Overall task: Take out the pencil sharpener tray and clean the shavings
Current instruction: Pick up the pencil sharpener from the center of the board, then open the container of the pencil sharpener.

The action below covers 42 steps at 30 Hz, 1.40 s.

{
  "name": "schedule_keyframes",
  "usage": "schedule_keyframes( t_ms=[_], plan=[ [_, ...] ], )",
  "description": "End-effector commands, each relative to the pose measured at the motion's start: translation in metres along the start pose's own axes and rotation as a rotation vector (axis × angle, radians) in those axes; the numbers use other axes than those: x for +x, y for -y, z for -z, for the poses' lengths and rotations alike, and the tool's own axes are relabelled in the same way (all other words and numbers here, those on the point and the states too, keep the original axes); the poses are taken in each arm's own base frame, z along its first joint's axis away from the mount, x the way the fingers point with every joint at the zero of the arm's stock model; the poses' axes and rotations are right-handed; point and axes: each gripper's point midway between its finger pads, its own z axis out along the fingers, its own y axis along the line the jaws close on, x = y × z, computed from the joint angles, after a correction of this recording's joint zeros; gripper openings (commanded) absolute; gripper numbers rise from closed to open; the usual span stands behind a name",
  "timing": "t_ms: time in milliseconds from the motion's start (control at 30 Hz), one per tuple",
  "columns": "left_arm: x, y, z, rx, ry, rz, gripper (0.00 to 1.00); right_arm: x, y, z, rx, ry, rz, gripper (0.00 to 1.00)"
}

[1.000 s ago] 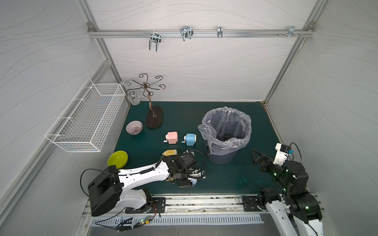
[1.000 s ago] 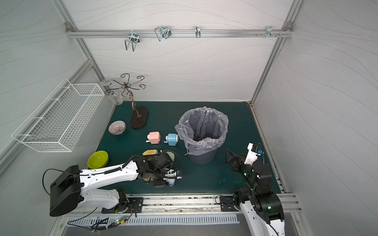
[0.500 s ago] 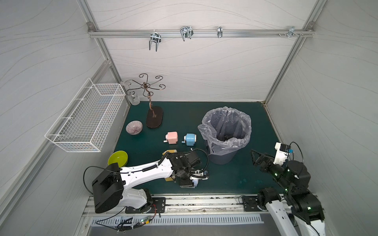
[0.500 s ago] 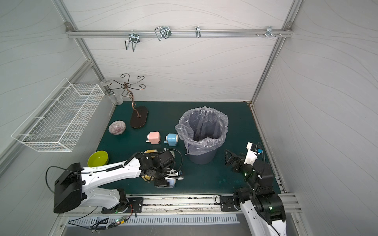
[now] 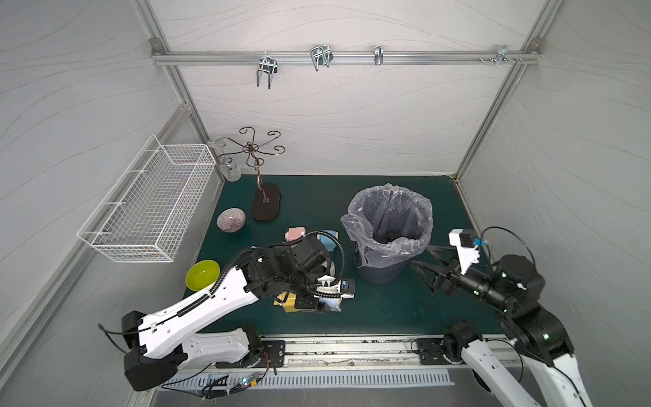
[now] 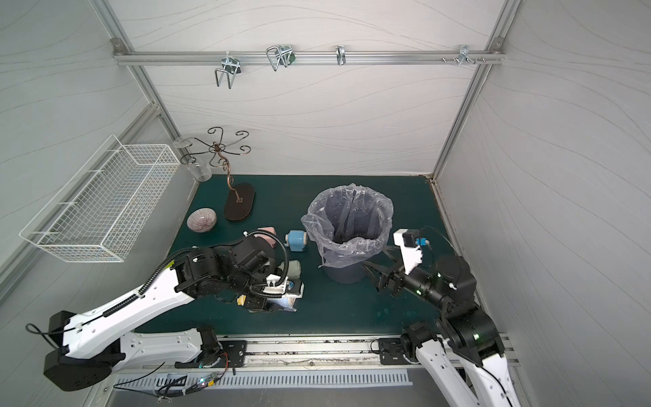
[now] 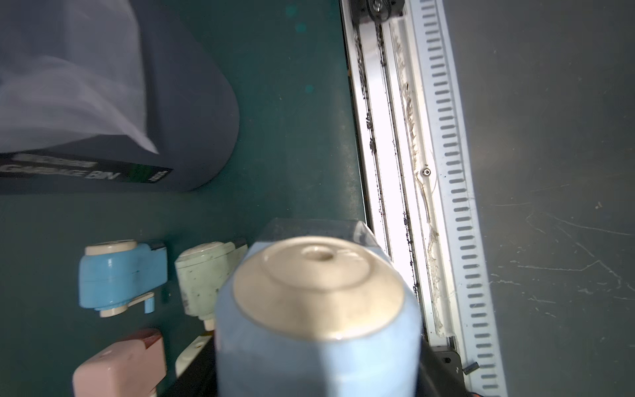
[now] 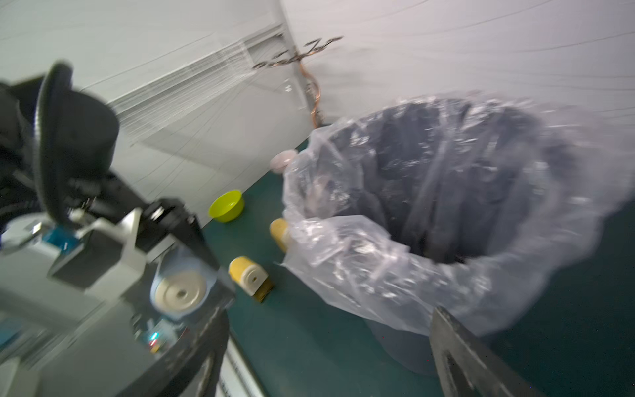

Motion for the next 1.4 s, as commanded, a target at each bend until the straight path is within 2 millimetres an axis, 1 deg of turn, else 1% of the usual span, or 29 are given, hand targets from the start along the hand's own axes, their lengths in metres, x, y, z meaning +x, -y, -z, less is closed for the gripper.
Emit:
schedule_keyframes(
  t_ms=[0, 100, 200, 267, 400, 500, 600, 667, 733, 767, 800, 867, 933, 1000, 1067, 1133, 1233, 1367],
  plan=[
    [-0.006, 0.011, 0.025, 0.075, 0.006, -0.006, 0.00, -0.008, -0.032, -0.014, -0.213, 0.009, 0.168, 0.92],
    [-0.014, 0.010, 0.034, 0.103, 0.020, 0.034, 0.00, -0.009, -0.045, -0.024, -0.274, 0.012, 0.215, 0.92],
    [-0.024, 0.011, 0.038, 0.144, 0.055, 0.069, 0.00, -0.002, -0.062, -0.036, -0.314, 0.001, 0.263, 0.92],
    [-0.029, 0.011, 0.039, 0.152, 0.077, 0.075, 0.00, 0.009, -0.081, -0.044, -0.354, -0.024, 0.308, 0.93],
    [-0.038, 0.011, 0.040, 0.161, 0.117, 0.098, 0.00, 0.031, -0.107, -0.056, -0.381, -0.046, 0.391, 0.97],
    [-0.045, 0.011, 0.044, 0.162, 0.157, 0.108, 0.00, 0.040, -0.113, -0.064, -0.389, -0.076, 0.367, 0.99],
    [-0.051, 0.012, 0.048, 0.153, 0.197, 0.109, 0.00, 0.039, -0.118, -0.066, -0.404, -0.070, 0.334, 0.99],
    [-0.054, 0.011, 0.051, 0.145, 0.218, 0.113, 0.00, 0.038, -0.118, -0.068, -0.395, -0.070, 0.327, 0.97],
    [-0.057, 0.011, 0.053, 0.140, 0.234, 0.120, 0.00, 0.032, -0.108, -0.071, -0.320, -0.089, 0.274, 0.89],
    [-0.058, 0.011, 0.054, 0.138, 0.240, 0.127, 0.00, 0.030, -0.106, -0.068, -0.296, -0.122, 0.234, 0.86],
    [-0.058, 0.011, 0.055, 0.136, 0.242, 0.134, 0.00, 0.028, -0.109, -0.062, -0.297, -0.137, 0.211, 0.85],
    [-0.058, 0.012, 0.056, 0.137, 0.247, 0.140, 0.00, 0.024, -0.117, -0.044, -0.305, -0.119, 0.185, 0.85],
    [-0.057, 0.012, 0.055, 0.137, 0.247, 0.137, 0.00, 0.024, -0.124, -0.027, -0.331, -0.086, 0.199, 0.87],
    [-0.058, 0.011, 0.054, 0.136, 0.249, 0.132, 0.00, 0.030, -0.124, -0.020, -0.323, -0.081, 0.233, 0.89],
    [-0.060, 0.010, 0.051, 0.141, 0.250, 0.128, 0.00, 0.038, -0.128, -0.023, -0.336, -0.103, 0.275, 0.89],
    [-0.060, 0.006, 0.047, 0.138, 0.236, 0.133, 0.00, 0.047, -0.142, -0.031, -0.393, -0.134, 0.303, 0.90],
    [-0.058, 0.008, 0.040, 0.146, 0.202, 0.132, 0.00, 0.051, -0.159, -0.043, -0.462, -0.128, 0.317, 0.91],
    [-0.058, 0.012, 0.039, 0.151, 0.197, 0.131, 0.00, 0.056, -0.161, -0.055, -0.460, -0.097, 0.355, 0.92]
  ],
)
